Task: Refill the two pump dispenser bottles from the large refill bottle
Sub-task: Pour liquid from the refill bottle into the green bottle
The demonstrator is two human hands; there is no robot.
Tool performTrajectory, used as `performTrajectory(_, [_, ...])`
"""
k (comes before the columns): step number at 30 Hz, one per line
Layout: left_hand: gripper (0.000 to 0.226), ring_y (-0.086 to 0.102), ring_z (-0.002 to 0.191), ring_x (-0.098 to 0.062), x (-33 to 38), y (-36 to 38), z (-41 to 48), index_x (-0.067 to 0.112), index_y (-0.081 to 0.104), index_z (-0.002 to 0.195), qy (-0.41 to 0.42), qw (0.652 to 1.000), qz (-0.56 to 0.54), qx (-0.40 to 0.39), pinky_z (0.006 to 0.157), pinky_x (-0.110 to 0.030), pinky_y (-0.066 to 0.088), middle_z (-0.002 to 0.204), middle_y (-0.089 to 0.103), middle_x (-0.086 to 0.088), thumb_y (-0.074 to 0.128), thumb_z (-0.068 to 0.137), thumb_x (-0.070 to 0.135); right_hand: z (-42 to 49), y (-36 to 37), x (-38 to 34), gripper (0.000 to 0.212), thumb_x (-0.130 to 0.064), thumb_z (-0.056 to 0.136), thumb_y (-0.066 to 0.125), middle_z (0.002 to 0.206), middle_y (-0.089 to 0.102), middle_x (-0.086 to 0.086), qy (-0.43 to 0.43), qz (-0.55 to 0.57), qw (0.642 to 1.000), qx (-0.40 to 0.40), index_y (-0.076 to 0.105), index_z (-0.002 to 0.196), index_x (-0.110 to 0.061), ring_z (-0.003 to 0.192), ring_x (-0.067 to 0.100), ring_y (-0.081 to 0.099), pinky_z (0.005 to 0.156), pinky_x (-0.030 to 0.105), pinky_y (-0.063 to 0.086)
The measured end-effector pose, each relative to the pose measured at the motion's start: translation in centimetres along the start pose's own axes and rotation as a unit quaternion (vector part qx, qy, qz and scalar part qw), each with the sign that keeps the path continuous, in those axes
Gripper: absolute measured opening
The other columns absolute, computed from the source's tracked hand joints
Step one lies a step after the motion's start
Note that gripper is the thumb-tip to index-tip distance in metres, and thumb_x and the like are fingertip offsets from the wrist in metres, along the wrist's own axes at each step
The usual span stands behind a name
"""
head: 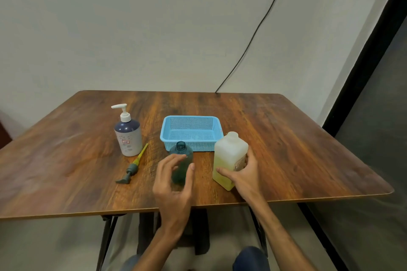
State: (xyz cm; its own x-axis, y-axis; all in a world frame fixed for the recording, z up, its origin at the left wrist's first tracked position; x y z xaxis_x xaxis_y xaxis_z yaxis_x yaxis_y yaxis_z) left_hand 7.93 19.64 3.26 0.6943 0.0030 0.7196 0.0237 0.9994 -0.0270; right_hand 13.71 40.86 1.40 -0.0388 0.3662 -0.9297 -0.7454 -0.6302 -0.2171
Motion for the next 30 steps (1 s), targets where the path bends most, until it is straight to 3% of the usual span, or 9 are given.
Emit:
performTrajectory(2, [0.042, 0.057, 0.120, -0.014, -1.2, -0.7, 0.6, 0.012, 0.061, 0.125, -0.039, 0.999, -0.001, 0.010, 0.095, -0.030, 0.054, 0.128, 0.059, -0.002, 0.075, 0.089, 0.028, -0.1, 0.2, -0.4, 0.089, -0.011, 0.059, 0.094, 0.123, 0.057, -0.017, -0.007, -0.024, 1.000, -0.004, 0.050, 0.134, -0.029, 0.112, -0.006, 0.053, 0.074, 0.009, 0.052])
performTrajectory(4, [0.059, 0.053, 0.126, -0.014, -2.7, -0.7, 1.3, 0.018, 0.052, 0.135, -0.079, 0.997, 0.012, -0.013, 0.101, -0.036, 0.052, 0.136, 0.053, 0.002, 0.080, 0.085, 0.033, -0.2, 0.6, -0.9, 0.098, -0.028, 0.053, 0.096, 0.126, 0.059, -0.016, -0.013, -0.061, 0.998, -0.009, 0.048, 0.139, -0.030, 0.119, 0.005, 0.054, 0.087, 0.026, 0.057])
performTrajectory(6, [0.077, 0.050, 0.131, -0.013, -4.4, -0.4, 1.7, 0.023, 0.044, 0.143, -0.112, 0.992, 0.026, -0.057, 0.107, -0.045, 0.049, 0.143, 0.049, 0.005, 0.082, 0.079, 0.044, -0.2, 0.8, -1.4, 0.102, -0.045, 0.049, 0.092, 0.126, 0.059, -0.018, -0.033, -0.107, 0.994, -0.012, 0.046, 0.140, -0.033, 0.119, 0.008, 0.055, 0.089, 0.039, 0.058])
performTrajectory(9, [0.095, 0.044, 0.139, -0.013, -6.1, 0.5, 2.1, 0.031, 0.033, 0.152, -0.168, 0.975, 0.026, -0.140, 0.113, -0.048, 0.044, 0.154, 0.043, 0.006, 0.083, 0.073, 0.051, -0.1, 1.1, -2.6, 0.099, -0.056, 0.049, 0.085, 0.132, 0.058, -0.013, -0.063, -0.172, 0.983, -0.015, 0.046, 0.137, -0.032, 0.118, 0.009, 0.056, 0.087, 0.041, 0.059])
performTrajectory(12, [0.099, 0.041, 0.141, -0.009, -7.1, 1.2, 2.5, 0.033, 0.029, 0.155, -0.180, 0.963, 0.025, -0.198, 0.116, -0.041, 0.041, 0.157, 0.040, 0.009, 0.089, 0.076, 0.040, 0.4, 1.3, -3.3, 0.092, -0.054, 0.051, 0.083, 0.132, 0.058, -0.009, -0.079, -0.217, 0.972, -0.031, 0.047, 0.133, -0.031, 0.115, 0.012, 0.058, 0.085, 0.044, 0.059])
performTrajectory(17, [0.074, 0.043, 0.113, 0.030, -7.4, 1.4, 2.8, 0.051, 0.038, 0.131, -0.177, 0.956, 0.019, -0.234, 0.093, -0.004, 0.039, 0.127, 0.043, 0.040, 0.086, 0.078, 0.034, 1.4, 1.4, -4.8, 0.075, -0.043, 0.057, 0.088, 0.111, 0.060, -0.013, -0.116, -0.304, 0.944, -0.049, 0.046, 0.119, -0.033, 0.096, 0.009, 0.060, 0.070, 0.034, 0.058])
performTrajectory(22, [0.075, 0.047, 0.122, 0.019, -8.0, 1.2, 2.8, 0.049, 0.039, 0.138, -0.183, 0.953, -0.004, -0.241, 0.094, -0.005, 0.041, 0.131, 0.050, 0.036, 0.085, 0.078, 0.042, 2.0, 2.2, -5.9, 0.076, -0.037, 0.062, 0.090, 0.118, 0.061, -0.008, -0.137, -0.362, 0.919, -0.071, 0.047, 0.124, -0.030, 0.096, 0.007, 0.058, 0.067, 0.021, 0.052])
performTrajectory(26, [0.077, 0.043, 0.119, 0.025, -8.1, 1.1, 2.8, 0.048, 0.038, 0.139, -0.187, 0.953, -0.012, -0.239, 0.091, 0.003, 0.037, 0.131, 0.046, 0.038, 0.085, 0.079, 0.040, 2.2, 2.7, -6.5, 0.074, -0.035, 0.065, 0.089, 0.117, 0.063, -0.006, -0.149, -0.405, 0.898, -0.079, 0.048, 0.126, -0.027, 0.096, 0.010, 0.062, 0.058, 0.009, 0.035])
performTrajectory(30, [0.077, 0.042, 0.121, 0.025, -8.2, 1.1, 2.8, 0.056, 0.039, 0.136, -0.188, 0.952, -0.023, -0.239, 0.092, 0.002, 0.038, 0.131, 0.046, 0.039, 0.085, 0.077, 0.040, 2.2, 2.9, -7.2, 0.075, -0.035, 0.067, 0.087, 0.116, 0.064, -0.006, -0.169, -0.447, 0.875, -0.070, 0.047, 0.130, -0.026, 0.096, 0.012, 0.064, 0.058, 0.013, 0.034])
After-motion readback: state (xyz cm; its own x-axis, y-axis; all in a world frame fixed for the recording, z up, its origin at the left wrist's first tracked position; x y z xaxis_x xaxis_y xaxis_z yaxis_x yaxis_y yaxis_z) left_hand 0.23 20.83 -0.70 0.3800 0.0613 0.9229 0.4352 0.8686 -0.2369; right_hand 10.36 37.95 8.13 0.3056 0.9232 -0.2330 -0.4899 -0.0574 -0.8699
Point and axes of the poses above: each hand's wrist, its own z-axis towards the middle knuckle, its own y-axis out of the palm, x = y × z, the point moved 5 cm from there along z, towards the middle knuckle
